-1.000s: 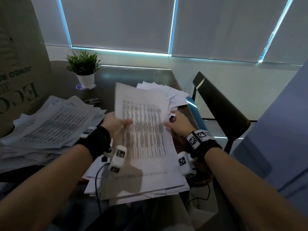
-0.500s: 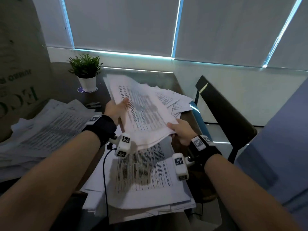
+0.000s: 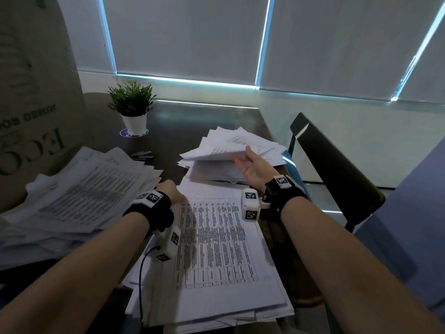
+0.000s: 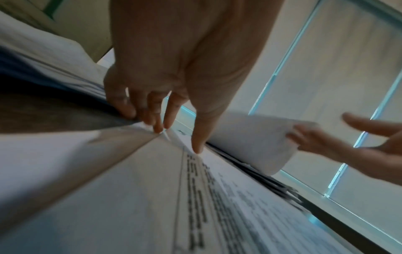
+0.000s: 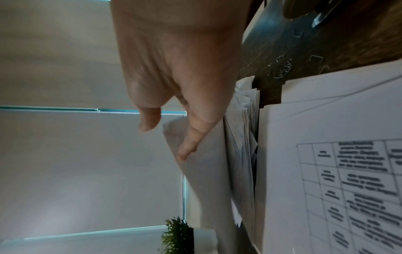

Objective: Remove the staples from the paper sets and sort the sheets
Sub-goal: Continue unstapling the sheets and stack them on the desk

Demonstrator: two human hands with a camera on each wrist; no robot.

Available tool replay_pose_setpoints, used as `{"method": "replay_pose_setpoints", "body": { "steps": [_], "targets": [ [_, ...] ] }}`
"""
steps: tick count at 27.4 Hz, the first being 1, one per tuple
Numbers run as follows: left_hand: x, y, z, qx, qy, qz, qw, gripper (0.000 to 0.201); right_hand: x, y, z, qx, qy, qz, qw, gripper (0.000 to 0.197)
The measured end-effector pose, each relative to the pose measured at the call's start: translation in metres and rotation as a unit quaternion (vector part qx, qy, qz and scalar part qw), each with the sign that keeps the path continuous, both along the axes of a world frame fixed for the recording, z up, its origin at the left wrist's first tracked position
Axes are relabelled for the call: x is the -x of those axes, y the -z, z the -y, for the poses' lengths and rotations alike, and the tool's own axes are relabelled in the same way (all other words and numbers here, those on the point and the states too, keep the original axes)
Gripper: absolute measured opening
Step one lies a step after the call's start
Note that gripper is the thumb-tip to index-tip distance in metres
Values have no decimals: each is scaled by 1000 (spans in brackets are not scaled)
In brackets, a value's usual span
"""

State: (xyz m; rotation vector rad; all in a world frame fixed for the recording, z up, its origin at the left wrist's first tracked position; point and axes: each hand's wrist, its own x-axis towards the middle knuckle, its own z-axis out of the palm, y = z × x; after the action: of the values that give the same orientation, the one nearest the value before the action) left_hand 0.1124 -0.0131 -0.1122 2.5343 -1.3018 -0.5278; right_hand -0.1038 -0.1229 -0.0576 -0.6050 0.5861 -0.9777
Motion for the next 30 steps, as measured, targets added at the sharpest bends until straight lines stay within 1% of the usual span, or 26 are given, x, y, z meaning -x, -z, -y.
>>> {"method": "replay_pose_setpoints", "body": {
  "steps": [2, 3, 4, 5, 6, 7, 9, 10, 11, 13, 14, 15, 16, 17, 18, 19, 20, 21, 23, 25, 28, 30],
  "targets": [
    [-3, 3, 2, 2, -4, -4, 1000, 55, 7, -4, -7, 17, -40, -2, 999, 21],
    [-4, 4, 3, 12, -1, -7, 1000, 56, 10, -4, -9, 29, -53, -30, 998, 17],
    [-4, 5, 3, 18, -3, -18, 1000, 59, 13, -3, -10, 44, -63, -82, 994, 14],
    [-5, 8, 5, 30, -2, -23, 999, 66, 16, 0, -11, 62, -69, -145, 985, 13],
    [-3, 11, 6, 37, -2, -24, 999, 76, 21, 3, -13, 81, -71, -211, 972, 15],
    [-2, 12, 7, 43, 15, -15, 999, 84, 25, 8, -12, 106, -65, -274, 954, 16],
    [1, 11, 11, 17, 65, 20, 998, 84, 35, 15, -10, 149, -37, -393, 907, 11],
    [3, 10, 12, 3, 79, 32, 996, 82, 40, 16, -10, 178, -23, -466, 866, 8],
    [5, 7, 13, -5, 90, 50, 995, 81, 46, 16, -8, 226, -15, -551, 803, 7],
    [11, 2, 12, -10, 89, 86, 992, 69, 60, 11, -13, 314, -32, -708, 631, 11],
    [15, 0, 11, 1, 80, 98, 992, 59, 66, 9, -17, 330, -43, -766, 549, 16],
    [17, -3, 11, 19, 71, 108, 991, 49, 73, 8, -18, 324, -56, -810, 486, 25],
    [19, -5, 10, 40, 68, 106, 991, 39, 82, 8, -21, 304, -76, -837, 449, 35],
    [20, -7, 10, 67, 73, 87, 991, 29, 90, 8, -24, 292, -104, -847, 433, 42],
    [22, -9, 9, 94, 80, 54, 991, 18, 98, 11, -25, 290, -133, -845, 428, 46],
    [25, -11, 7, 116, 88, 27, 989, 11, 105, 10, -30, 296, -163, -842, 420, 45],
    [29, -12, 4, 125, 98, 7, 987, 9, 111, 12, -35, 305, -185, -839, 411, 41],
    [33, -12, 2, 130, 115, -8, 985, 12, 115, 15, -39, 314, -196, -833, 411, 35],
    [45, -11, -1, 127, 152, -13, 980, 21, 116, 23, -44, 326, -187, -828, 416, 26],
    [56, -11, -6, 134, 168, -22, 976, 23, 115, 28, -44, 321, -188, -830, 415, 30],
    [73, -8, -12, 141, 162, -23, 976, 25, 112, 36, -39, 321, -182, -827, 425, 34],
    [83, -6, -12, 133, 163, -2, 978, 28, 111, 40, -39, 318, -181, -827, 427, 40]
  ]
}}
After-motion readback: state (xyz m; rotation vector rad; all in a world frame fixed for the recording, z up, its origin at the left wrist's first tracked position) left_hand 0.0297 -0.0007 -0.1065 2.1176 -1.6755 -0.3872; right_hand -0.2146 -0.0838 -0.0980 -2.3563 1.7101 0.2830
